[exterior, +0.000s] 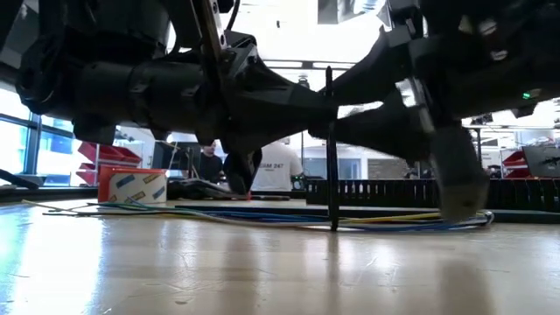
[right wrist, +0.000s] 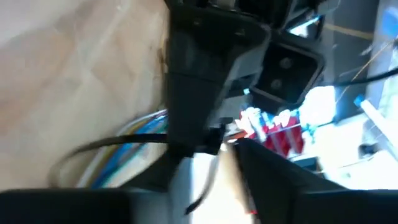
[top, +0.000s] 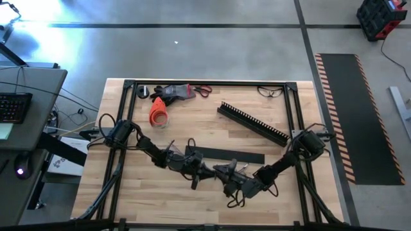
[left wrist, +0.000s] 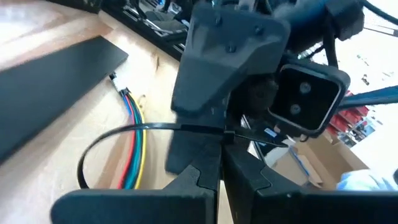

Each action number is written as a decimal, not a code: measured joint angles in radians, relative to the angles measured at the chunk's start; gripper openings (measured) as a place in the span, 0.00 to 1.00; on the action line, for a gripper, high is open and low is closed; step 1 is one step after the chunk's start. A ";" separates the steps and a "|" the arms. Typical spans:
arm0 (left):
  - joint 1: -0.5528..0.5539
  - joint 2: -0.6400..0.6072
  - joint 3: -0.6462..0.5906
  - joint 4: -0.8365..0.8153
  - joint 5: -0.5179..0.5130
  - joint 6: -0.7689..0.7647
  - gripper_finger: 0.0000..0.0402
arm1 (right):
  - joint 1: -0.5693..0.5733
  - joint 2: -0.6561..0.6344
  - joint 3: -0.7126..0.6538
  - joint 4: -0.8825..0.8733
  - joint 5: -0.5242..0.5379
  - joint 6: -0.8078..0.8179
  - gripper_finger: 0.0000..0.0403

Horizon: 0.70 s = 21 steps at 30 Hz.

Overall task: Ziptie cables
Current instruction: Wrap the colored cables with the black zip tie

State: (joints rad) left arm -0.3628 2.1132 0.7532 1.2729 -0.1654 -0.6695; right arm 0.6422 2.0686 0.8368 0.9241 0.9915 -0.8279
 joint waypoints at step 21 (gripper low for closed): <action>-0.042 0.000 0.081 -0.165 -0.113 0.226 0.00 | 0.071 -0.402 0.001 -0.538 -0.112 1.317 0.57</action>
State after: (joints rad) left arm -0.4049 2.1132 0.8346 1.1075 -0.2782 -0.4434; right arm 0.7133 1.6668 0.8375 0.3859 0.8797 0.4887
